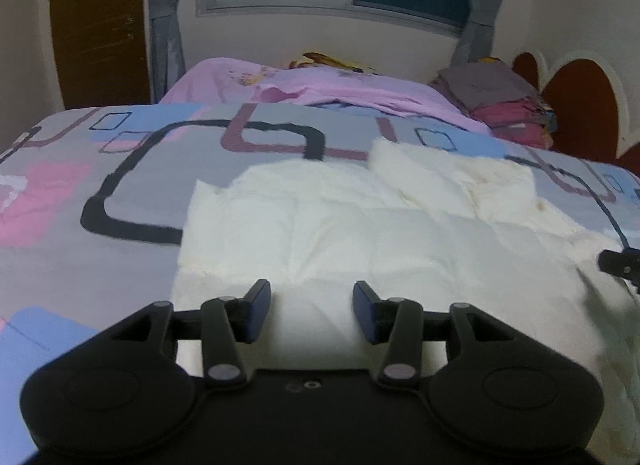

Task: Fold large clothes

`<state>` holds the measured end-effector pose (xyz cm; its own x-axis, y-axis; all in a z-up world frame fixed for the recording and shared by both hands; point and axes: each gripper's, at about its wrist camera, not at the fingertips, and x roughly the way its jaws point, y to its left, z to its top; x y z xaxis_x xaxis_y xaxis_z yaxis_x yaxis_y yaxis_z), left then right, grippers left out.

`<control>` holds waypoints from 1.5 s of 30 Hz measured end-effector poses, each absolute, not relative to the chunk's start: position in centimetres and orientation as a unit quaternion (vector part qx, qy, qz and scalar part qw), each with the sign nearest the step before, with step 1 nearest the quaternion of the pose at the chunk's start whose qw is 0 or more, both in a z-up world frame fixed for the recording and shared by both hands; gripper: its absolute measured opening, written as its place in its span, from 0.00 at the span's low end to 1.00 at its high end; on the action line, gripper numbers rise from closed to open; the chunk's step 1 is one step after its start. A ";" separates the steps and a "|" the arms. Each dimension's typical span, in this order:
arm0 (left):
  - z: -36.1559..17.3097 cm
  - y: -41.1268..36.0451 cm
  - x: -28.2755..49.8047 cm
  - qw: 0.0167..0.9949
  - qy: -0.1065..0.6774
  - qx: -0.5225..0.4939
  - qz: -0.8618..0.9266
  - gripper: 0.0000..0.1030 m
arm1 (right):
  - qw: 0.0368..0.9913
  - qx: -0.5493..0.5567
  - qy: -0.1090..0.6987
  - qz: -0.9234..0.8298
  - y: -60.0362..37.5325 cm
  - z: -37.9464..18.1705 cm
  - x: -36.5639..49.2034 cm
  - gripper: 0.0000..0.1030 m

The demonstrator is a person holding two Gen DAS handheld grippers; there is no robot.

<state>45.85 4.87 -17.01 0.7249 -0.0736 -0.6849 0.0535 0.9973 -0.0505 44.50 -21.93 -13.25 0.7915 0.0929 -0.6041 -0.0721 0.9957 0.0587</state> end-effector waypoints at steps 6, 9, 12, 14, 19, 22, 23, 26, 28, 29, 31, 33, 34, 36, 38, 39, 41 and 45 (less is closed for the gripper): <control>-19.4 5.0 44.1 0.922 0.386 0.006 -0.032 0.46 | 0.934 0.000 0.358 0.022 -22.3 -16.3 43.0 0.50; -20.3 5.4 44.7 0.919 0.392 0.003 -0.033 0.48 | 0.926 0.016 0.377 0.017 -23.0 -17.7 43.3 0.50; -20.7 5.2 44.9 0.919 0.393 0.011 -0.033 0.47 | 0.923 0.009 0.385 0.010 -22.7 -18.5 43.8 0.50; -20.8 5.2 44.9 0.919 0.393 0.015 -0.034 0.47 | 0.921 0.014 0.390 0.005 -22.7 -18.7 44.0 0.50; -19.7 5.6 44.2 0.918 0.394 0.017 -0.036 0.49 | 0.920 0.030 0.390 -0.005 -22.9 -17.2 43.4 0.50; -18.8 6.1 43.1 0.921 0.386 0.020 -0.043 0.59 | 0.926 0.048 0.375 -0.018 -22.8 -15.9 41.9 0.50; -18.5 6.2 42.7 0.922 0.384 0.020 -0.045 0.60 | 0.926 0.053 0.372 -0.020 -22.7 -15.5 41.3 0.50; -17.7 6.5 41.6 0.922 0.382 0.022 -0.063 0.60 | 0.928 0.054 0.367 -0.021 -21.9 -14.6 39.2 0.50; -17.2 6.7 40.9 0.923 0.377 0.023 -0.074 0.63 | 0.929 0.049 0.365 -0.022 -21.2 -13.9 37.9 0.50; -17.0 6.8 40.5 0.923 0.376 0.025 -0.079 0.64 | 0.930 0.048 0.363 -0.023 -20.9 -13.7 37.2 0.50; -16.6 6.9 39.8 0.923 0.374 0.026 -0.090 0.65 | 0.931 0.048 0.360 -0.025 -20.4 -13.1 35.9 0.51; -16.3 6.9 39.2 0.922 0.375 0.027 -0.096 0.66 | 0.932 0.052 0.358 -0.024 -20.0 -12.6 34.8 0.51; -16.2 7.0 39.0 0.921 0.376 0.025 -0.097 0.66 | 0.933 0.052 0.356 -0.023 -19.8 -12.4 34.4 0.51; -16.0 7.1 38.4 0.920 0.377 0.021 -0.100 0.66 | 0.934 0.050 0.354 -0.019 -19.5 -11.9 33.5 0.55; -15.9 7.0 37.7 0.920 0.379 0.018 -0.101 0.66 | 0.936 0.046 0.348 -0.016 -19.1 -11.5 32.6 0.67; -15.8 7.0 37.3 0.920 0.379 0.018 -0.101 0.66 | 0.938 0.042 0.344 -0.013 -19.0 -11.3 32.1 0.68; -15.6 6.8 36.5 0.920 0.378 0.018 -0.101 0.66 | 0.940 0.036 0.339 -0.007 -18.8 -11.0 31.3 0.68; -15.2 6.4 34.9 0.922 0.375 0.017 -0.096 0.66 | 0.939 0.041 0.340 0.017 -19.0 -10.9 29.9 0.68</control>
